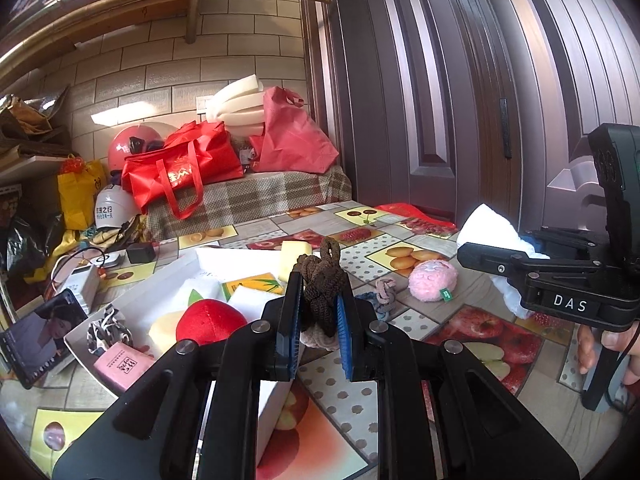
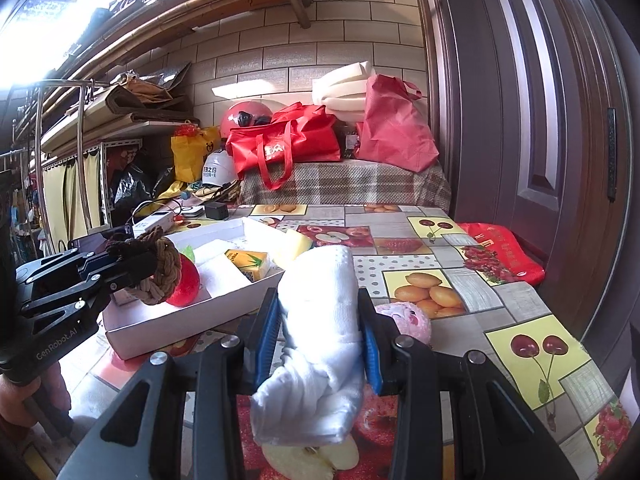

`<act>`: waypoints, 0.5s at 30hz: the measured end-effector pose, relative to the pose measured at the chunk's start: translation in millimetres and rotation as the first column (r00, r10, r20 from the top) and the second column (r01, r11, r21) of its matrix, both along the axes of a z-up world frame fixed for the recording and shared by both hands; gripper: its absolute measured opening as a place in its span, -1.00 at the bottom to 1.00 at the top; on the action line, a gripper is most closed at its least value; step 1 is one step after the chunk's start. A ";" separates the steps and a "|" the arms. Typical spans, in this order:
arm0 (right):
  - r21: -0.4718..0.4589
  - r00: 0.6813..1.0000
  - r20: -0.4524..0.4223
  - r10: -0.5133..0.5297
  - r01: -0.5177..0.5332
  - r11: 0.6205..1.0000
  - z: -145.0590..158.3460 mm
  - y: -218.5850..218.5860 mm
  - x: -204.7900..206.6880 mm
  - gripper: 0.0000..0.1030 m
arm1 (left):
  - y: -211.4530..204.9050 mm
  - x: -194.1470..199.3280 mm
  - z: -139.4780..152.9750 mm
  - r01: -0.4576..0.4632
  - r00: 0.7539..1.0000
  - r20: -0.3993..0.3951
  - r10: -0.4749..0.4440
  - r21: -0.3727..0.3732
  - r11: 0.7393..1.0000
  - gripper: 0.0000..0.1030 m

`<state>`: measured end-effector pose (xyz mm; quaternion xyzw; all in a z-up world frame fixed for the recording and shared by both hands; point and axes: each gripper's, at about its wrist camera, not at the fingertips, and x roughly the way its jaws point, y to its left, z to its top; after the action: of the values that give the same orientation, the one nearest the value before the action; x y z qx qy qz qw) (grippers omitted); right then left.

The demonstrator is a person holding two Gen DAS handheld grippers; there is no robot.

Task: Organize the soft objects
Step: 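Carry the rope toy over the tray with the left gripper while the right gripper carries the sock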

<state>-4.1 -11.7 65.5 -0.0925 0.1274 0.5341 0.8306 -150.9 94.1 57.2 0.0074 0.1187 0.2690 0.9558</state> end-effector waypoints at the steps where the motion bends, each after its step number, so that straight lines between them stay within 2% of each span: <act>1: 0.001 1.000 0.002 0.007 -0.007 1.000 -0.1 1.5 -2.6 -0.29 | 3.4 -5.0 -0.2 -0.011 1.000 0.004 0.011 -0.002 1.000 -0.72; 8: -0.009 0.999 -0.002 0.049 -0.049 0.999 -1.9 18.4 -17.4 -0.29 | 30.1 -32.3 -1.5 -0.077 0.996 0.033 0.079 -0.055 0.995 -0.71; 15: -0.034 0.997 -0.028 0.077 -0.078 0.996 -6.7 37.4 -25.6 -0.30 | 47.7 -47.9 -3.6 -0.124 0.991 0.042 0.127 -0.073 0.990 -0.71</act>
<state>-29.7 25.7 58.7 -0.1048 0.1439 0.5647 0.8059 -198.8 141.8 53.6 -0.0401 0.1059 0.3244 0.9391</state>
